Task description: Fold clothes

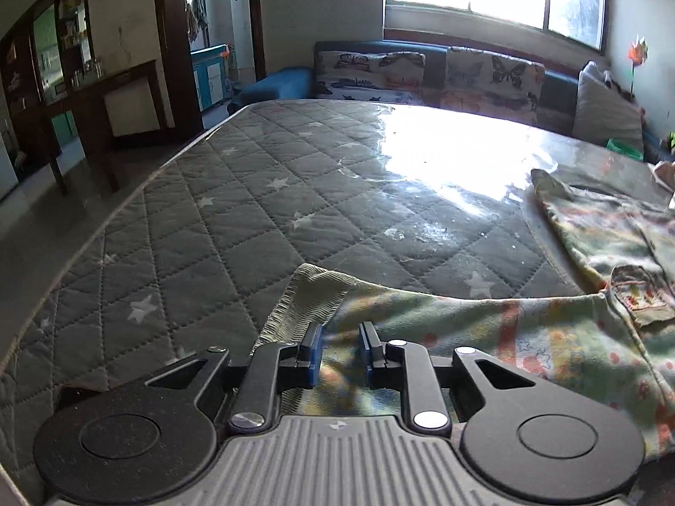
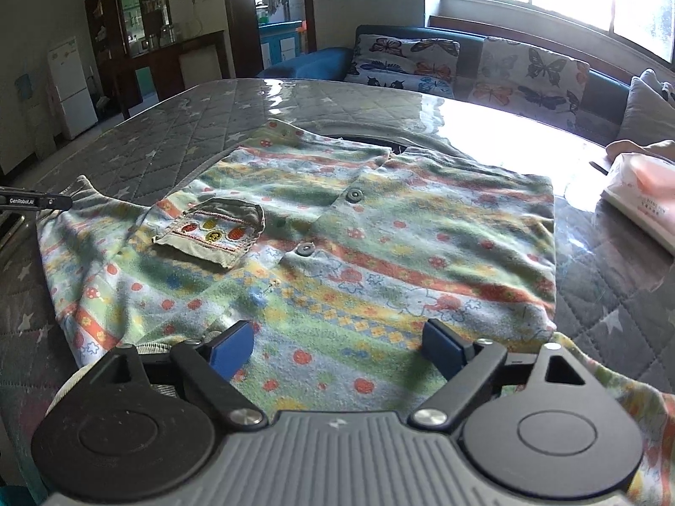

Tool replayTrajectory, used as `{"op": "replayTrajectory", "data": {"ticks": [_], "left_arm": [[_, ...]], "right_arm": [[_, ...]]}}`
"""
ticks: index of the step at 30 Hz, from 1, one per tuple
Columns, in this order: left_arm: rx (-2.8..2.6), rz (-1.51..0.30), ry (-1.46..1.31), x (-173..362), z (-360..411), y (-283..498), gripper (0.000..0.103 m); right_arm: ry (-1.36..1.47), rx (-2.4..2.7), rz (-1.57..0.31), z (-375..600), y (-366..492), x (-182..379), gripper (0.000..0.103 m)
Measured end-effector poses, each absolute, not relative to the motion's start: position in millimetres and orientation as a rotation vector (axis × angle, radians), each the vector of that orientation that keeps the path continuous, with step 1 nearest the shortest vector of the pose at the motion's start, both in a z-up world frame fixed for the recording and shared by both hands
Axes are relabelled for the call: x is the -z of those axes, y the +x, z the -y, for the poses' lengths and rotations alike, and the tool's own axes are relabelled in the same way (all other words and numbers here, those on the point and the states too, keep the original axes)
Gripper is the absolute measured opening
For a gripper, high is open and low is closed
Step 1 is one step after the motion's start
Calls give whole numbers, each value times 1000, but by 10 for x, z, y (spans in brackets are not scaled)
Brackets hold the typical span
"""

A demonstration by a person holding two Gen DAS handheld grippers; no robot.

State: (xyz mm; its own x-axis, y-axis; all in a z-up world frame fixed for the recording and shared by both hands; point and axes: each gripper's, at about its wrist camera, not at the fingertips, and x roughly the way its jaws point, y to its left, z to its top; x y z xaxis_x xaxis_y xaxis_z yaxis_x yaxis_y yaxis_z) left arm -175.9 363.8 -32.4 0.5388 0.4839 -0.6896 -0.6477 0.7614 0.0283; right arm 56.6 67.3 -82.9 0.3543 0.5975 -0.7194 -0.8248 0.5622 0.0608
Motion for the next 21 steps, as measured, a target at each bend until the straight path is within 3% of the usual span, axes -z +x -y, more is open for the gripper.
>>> {"op": "replayTrajectory", "data": {"ticks": [2, 6, 16, 21], "left_arm": [[-669, -736, -255, 275, -3582, -1731, 24], [-590, -701, -221, 124, -3296, -1654, 41], [-283, -672, -197, -2, -2377, -1200, 69], [-178, -672, -204, 69, -2050, -1031, 77]], "right_arm": [[-333, -939, -767, -658, 541, 813, 89], [-337, -949, -745, -605, 427, 757, 90], [-395, -961, -724, -456, 141, 773, 95], [-370, -943, -743, -322, 110, 805, 97]]}}
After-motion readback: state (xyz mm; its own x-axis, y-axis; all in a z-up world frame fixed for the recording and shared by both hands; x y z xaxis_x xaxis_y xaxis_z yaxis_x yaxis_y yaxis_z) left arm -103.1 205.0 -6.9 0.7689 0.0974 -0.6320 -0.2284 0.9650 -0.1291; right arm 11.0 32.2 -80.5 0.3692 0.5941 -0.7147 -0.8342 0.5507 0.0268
